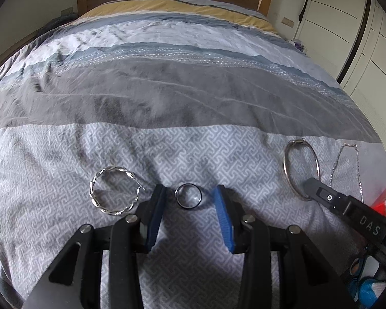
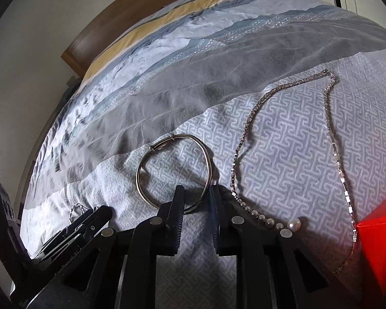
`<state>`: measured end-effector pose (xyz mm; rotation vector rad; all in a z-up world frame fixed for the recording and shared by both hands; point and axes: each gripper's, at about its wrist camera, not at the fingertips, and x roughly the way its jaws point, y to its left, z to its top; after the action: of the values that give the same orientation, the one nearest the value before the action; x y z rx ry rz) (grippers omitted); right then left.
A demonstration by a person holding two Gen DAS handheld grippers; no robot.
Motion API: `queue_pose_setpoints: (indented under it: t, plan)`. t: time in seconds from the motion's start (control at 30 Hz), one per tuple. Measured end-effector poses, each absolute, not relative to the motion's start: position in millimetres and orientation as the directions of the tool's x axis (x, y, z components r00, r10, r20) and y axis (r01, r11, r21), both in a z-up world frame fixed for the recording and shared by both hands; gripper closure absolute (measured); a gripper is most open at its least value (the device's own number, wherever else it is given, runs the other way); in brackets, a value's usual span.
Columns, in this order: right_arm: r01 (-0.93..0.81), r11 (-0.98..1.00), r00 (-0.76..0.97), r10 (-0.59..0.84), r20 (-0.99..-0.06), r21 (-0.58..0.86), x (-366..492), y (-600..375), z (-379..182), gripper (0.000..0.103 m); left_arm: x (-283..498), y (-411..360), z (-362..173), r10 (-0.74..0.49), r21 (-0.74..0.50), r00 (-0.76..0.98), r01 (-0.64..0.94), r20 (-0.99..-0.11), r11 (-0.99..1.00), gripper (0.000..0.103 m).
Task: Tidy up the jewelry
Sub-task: 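Grasp the hinged silver bangle with the right tool while the left tool grasps the small silver ring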
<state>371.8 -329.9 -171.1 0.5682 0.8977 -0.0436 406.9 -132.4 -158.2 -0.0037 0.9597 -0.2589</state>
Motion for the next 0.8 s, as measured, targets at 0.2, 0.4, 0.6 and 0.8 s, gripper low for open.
queue_pose_setpoints:
  t: [0.2,0.4,0.6,0.8]
  plan:
    - [0.233,0.892,0.611,0.175,-0.772,0.388,388,-324,-173,0.083,408,-137,-159,-0.215,-0.101,0.553,0.230,-0.805,0.968,0.077]
    - [0.213,0.920,0.615,0.136,-0.777,0.330,387,-323,-168,0.097,405,-138,-155,-0.214,-0.092,0.557,0.240,-0.803,0.967,0.085]
    - [0.143,0.943,0.646,0.143,-0.750,0.302,365,-320,-146,0.098,392,-136,-144,-0.216,-0.098,0.562,0.234,-0.798,0.967,0.085]
    - [0.104,0.956,0.670,0.137,-0.730,0.274,333,-319,-116,0.098,366,-134,-121,-0.218,-0.093,0.579,0.238,-0.786,0.967,0.085]
